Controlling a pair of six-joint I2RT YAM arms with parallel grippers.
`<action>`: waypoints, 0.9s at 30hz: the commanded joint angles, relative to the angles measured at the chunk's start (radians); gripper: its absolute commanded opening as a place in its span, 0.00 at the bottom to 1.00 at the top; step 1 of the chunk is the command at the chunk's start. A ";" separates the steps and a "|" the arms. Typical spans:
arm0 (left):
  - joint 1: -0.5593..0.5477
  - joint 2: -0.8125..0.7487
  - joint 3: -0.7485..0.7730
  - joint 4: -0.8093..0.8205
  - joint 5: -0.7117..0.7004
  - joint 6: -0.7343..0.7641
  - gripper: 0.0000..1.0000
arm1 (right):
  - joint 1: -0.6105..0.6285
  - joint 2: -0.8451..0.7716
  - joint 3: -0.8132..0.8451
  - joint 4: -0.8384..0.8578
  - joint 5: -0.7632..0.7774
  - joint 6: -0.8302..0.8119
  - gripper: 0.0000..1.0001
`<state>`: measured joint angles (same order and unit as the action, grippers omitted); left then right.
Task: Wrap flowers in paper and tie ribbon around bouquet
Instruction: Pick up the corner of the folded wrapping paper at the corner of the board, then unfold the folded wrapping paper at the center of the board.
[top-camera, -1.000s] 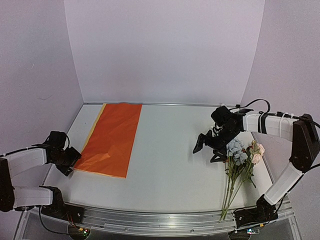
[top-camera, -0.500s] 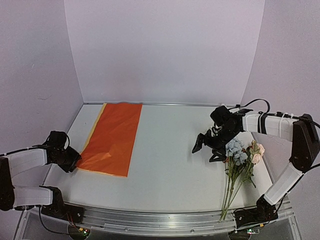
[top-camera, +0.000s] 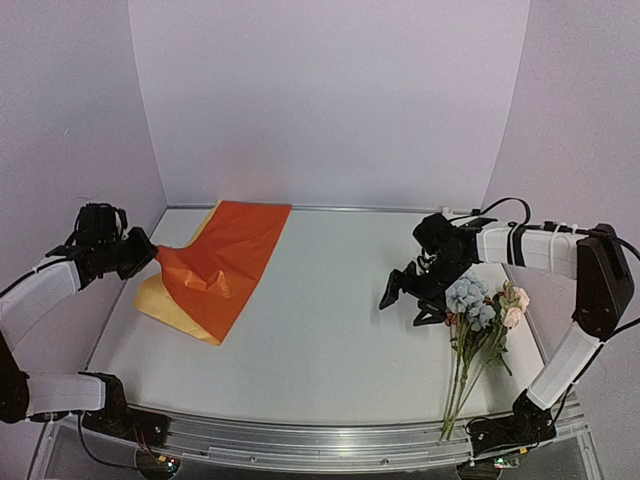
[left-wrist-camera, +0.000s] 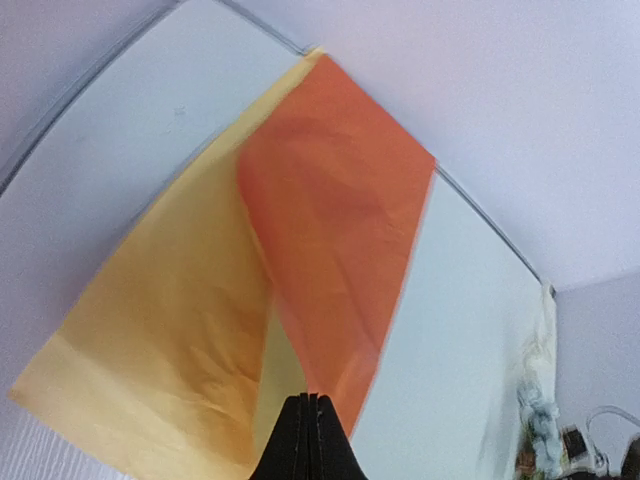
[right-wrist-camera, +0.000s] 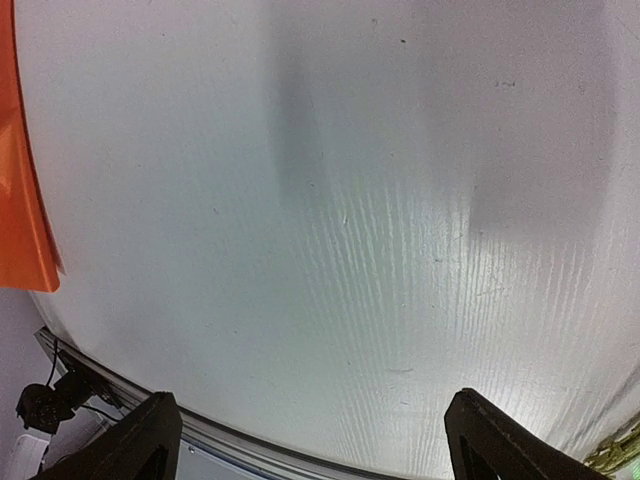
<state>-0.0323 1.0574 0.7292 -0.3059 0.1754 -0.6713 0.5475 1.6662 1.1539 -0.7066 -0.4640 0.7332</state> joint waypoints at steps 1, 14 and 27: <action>-0.036 0.120 0.200 0.033 0.318 0.362 0.00 | 0.025 0.034 0.056 -0.011 -0.005 0.011 0.93; -0.697 0.551 0.649 -0.322 0.378 0.707 0.00 | 0.062 -0.068 -0.049 0.035 0.161 0.094 0.92; -0.908 0.647 0.648 -0.229 0.457 0.716 0.00 | 0.061 -0.115 0.068 0.067 0.087 0.073 0.98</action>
<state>-0.9347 1.7557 1.3815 -0.5640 0.5863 0.0230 0.6075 1.5352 1.0956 -0.6677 -0.3131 0.8275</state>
